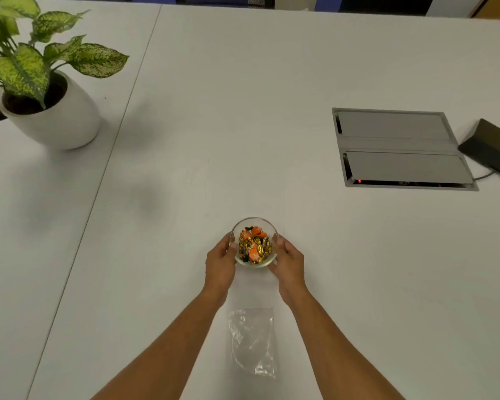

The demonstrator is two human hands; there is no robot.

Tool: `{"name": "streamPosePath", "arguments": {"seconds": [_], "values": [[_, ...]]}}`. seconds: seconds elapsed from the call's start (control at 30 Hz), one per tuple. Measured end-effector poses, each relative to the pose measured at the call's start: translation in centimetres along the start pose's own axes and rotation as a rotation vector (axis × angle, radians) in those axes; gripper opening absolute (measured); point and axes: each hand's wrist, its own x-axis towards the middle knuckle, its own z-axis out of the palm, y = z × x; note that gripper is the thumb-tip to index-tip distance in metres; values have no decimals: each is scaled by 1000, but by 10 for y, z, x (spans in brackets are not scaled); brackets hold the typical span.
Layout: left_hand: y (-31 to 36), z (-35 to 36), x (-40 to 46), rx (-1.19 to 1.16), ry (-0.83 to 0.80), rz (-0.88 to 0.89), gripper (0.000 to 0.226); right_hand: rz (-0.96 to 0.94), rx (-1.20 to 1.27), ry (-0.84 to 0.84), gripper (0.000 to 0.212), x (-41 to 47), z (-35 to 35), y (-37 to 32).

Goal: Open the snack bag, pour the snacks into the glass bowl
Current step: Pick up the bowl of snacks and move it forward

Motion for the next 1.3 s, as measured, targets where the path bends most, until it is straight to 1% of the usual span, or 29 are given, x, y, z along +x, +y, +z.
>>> {"name": "streamPosePath", "arguments": {"seconds": [0.17,0.3,0.4,0.43,0.5,0.57,0.67,0.7,0.77,0.83,0.93,1.1,1.23,1.3], "values": [[13,5,19,-34,52,10,33,-43,-61,5,36,24,10,-14],[47,8,58,-50,2,43,34,-91,-49,1,30,58,27,-49],[77,15,93,-49,-50,54,33,-88,-64,74,23,96,42,-75],[87,19,107,-44,-55,58,33,-77,-60,88,24,110,47,-84],[103,26,133,-38,-67,90,30,-59,-51,90,36,136,58,-101],[121,33,157,-42,-76,111,36,-67,-38,76,45,159,68,-118],[138,40,197,-51,-64,99,51,-60,-33,82,43,196,83,-136],[144,42,208,-51,-59,96,52,-55,-20,78,40,207,87,-141],[155,48,231,-53,-54,97,45,-53,-16,71,36,226,94,-152],[161,51,253,-46,-42,107,40,-70,-36,68,33,245,102,-160],[167,54,278,-26,-36,145,44,-104,-76,76,30,266,111,-170],[176,62,304,12,-39,183,43,-118,-88,62,34,295,118,-181],[179,63,308,-5,-29,193,47,-121,-71,45,35,304,118,-183],[179,63,309,30,-28,210,39,-125,-70,43,33,306,118,-183]]}}
